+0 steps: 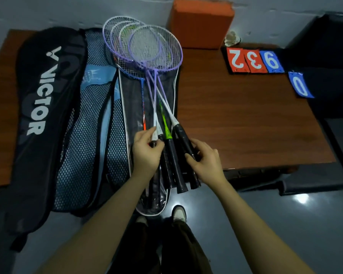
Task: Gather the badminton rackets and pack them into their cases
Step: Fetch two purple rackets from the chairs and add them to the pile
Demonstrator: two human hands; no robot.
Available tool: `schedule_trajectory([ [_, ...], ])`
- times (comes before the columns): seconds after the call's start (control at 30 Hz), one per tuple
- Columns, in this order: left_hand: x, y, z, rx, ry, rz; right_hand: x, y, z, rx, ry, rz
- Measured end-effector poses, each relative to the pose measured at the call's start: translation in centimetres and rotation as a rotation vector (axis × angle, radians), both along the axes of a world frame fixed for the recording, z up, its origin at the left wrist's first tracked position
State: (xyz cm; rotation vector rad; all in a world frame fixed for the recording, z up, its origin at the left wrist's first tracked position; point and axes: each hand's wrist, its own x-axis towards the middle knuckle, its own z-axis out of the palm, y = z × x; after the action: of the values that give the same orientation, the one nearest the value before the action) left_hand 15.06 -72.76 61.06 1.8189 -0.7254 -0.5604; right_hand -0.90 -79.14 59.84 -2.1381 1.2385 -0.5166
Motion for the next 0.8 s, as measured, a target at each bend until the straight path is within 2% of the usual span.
schedule_trajectory([
  [0.1, -1.3, -1.2, -0.7, -0.008, 0.028, 0.025, -0.9, -0.7, -0.2, 0.013, -0.012, 0.014],
  [0.17, -1.4, -1.4, -1.5, 0.04, -0.007, -0.073, -1.1, -1.0, -0.5, 0.042, 0.009, 0.042],
  [0.27, -0.9, -1.1, -2.6, 0.232, -0.291, -0.294, -1.5, -1.4, -1.4, 0.041, 0.093, 0.058],
  [0.33, -0.9, -0.9, -2.7, 0.314, -0.434, -0.373, -1.7, -1.7, -1.8, 0.034, 0.201, 0.057],
  [0.53, -2.1, -1.3, -2.3, 0.443, -0.634, -0.374, -3.0, -3.2, -1.5, 0.024, 0.478, 0.163],
  [0.63, -2.4, -1.0, -1.9, 0.462, -0.632, -0.339, -3.5, -3.3, -1.0, -0.022, 0.446, 0.214],
  [0.8, -3.3, 1.2, -0.4, 0.507, -0.698, -0.266, -3.7, -2.5, 0.4, -0.127, 0.204, 0.258],
])
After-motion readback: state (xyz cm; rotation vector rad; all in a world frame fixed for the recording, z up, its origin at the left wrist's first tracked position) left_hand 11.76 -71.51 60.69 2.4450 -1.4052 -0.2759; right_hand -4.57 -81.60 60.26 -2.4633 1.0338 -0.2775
